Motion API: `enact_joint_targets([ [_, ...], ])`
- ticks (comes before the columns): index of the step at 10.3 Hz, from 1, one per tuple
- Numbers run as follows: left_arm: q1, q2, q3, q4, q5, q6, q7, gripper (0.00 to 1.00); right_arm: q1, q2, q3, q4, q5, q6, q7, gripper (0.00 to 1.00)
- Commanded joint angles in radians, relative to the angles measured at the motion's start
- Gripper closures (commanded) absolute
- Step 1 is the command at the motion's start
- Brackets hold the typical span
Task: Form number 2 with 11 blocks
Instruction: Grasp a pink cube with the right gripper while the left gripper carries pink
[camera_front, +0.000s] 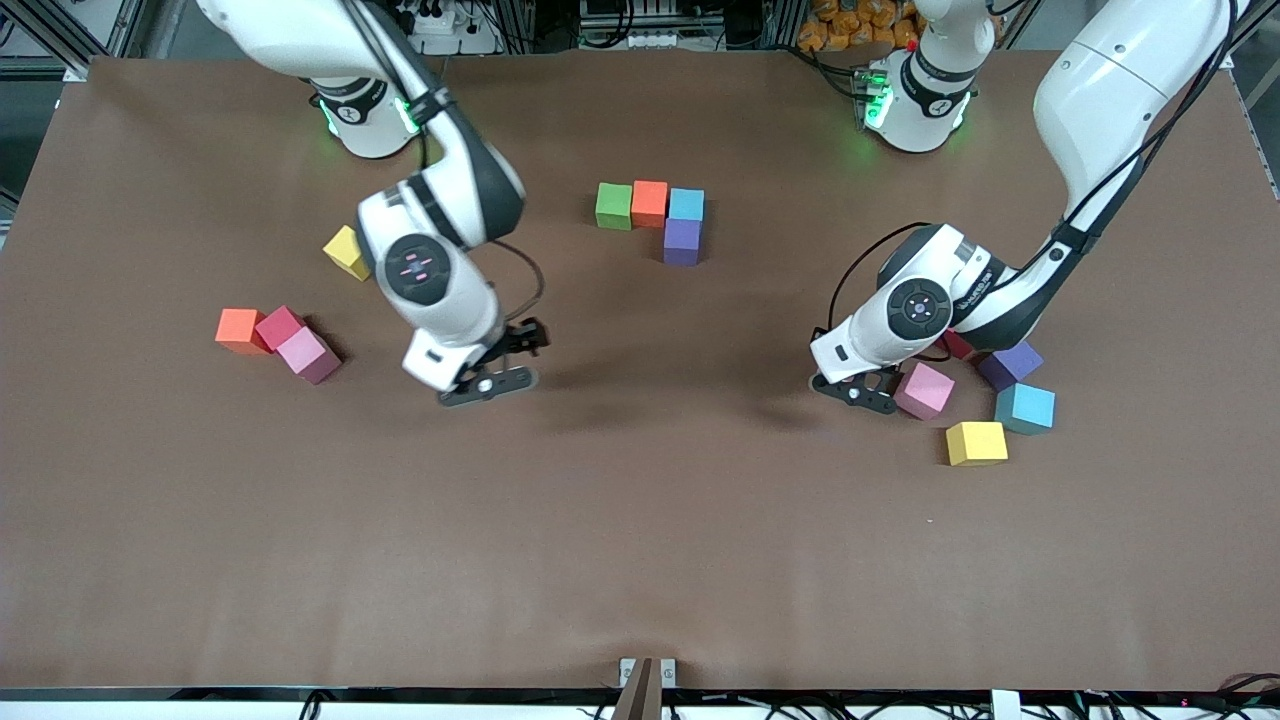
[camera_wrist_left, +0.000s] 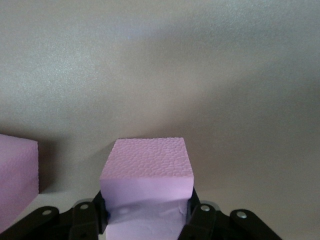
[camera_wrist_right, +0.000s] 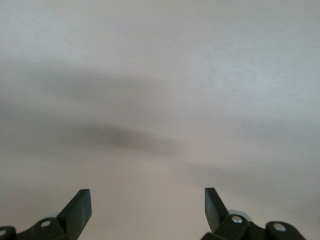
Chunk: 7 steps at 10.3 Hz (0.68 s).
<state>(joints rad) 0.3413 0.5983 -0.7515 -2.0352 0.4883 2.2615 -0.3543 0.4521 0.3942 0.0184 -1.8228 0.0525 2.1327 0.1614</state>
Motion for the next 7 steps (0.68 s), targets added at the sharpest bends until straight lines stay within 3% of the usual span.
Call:
enact_joint_targets([
  [1, -0.057, 0.006, 0.001, 0.045, 0.024, 0.004, -0.104, 0.8, -0.114, -0.153, 0.015, -0.171, -0.014, 0.007, -0.182, 0.0],
  [3, -0.14, 0.008, 0.0, 0.096, 0.01, -0.003, -0.208, 0.81, -0.229, -0.198, 0.012, -0.229, -0.014, 0.009, -0.383, 0.0],
  [7, -0.283, 0.061, 0.0, 0.188, -0.045, -0.003, -0.426, 0.8, -0.236, -0.195, -0.185, -0.298, -0.013, 0.073, -0.777, 0.0],
])
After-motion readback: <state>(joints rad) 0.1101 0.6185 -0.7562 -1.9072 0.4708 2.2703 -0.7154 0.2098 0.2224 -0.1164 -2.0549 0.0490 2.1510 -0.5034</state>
